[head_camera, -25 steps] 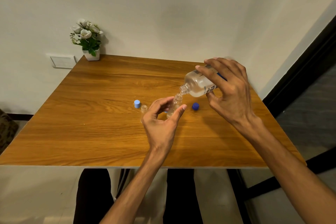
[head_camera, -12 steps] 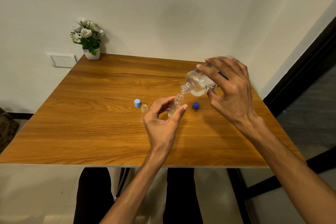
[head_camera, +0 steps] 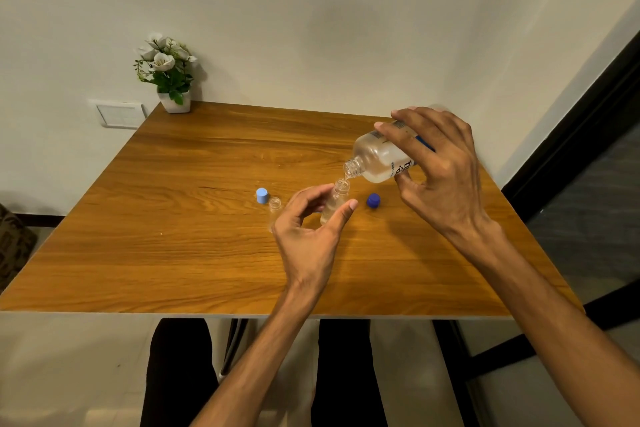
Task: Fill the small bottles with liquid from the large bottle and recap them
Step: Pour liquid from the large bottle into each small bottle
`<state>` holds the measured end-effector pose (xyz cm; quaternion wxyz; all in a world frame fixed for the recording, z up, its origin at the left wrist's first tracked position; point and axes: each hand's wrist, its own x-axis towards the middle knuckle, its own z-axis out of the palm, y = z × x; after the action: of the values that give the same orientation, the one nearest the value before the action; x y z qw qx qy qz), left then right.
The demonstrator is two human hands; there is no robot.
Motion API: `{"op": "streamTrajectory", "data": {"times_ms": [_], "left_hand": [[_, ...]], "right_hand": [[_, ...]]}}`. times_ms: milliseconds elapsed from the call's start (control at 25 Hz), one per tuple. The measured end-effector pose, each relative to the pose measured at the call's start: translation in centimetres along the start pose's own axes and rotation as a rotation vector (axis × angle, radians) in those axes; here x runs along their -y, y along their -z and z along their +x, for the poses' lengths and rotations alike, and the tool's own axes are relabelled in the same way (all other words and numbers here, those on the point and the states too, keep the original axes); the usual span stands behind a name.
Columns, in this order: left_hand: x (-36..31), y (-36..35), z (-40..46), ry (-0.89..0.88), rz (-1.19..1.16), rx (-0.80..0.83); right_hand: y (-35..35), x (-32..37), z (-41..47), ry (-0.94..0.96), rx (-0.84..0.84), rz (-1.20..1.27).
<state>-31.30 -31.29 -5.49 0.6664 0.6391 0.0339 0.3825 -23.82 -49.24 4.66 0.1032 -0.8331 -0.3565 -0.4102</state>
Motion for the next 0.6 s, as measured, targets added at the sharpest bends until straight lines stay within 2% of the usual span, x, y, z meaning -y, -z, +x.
{"op": "streamTrajectory", "data": {"times_ms": [600], "left_hand": [[-0.23, -0.08, -0.11, 0.024, -0.013, 0.003]], "right_hand": [[-0.02, -0.04, -0.11, -0.003, 0.012, 0.006]]}}
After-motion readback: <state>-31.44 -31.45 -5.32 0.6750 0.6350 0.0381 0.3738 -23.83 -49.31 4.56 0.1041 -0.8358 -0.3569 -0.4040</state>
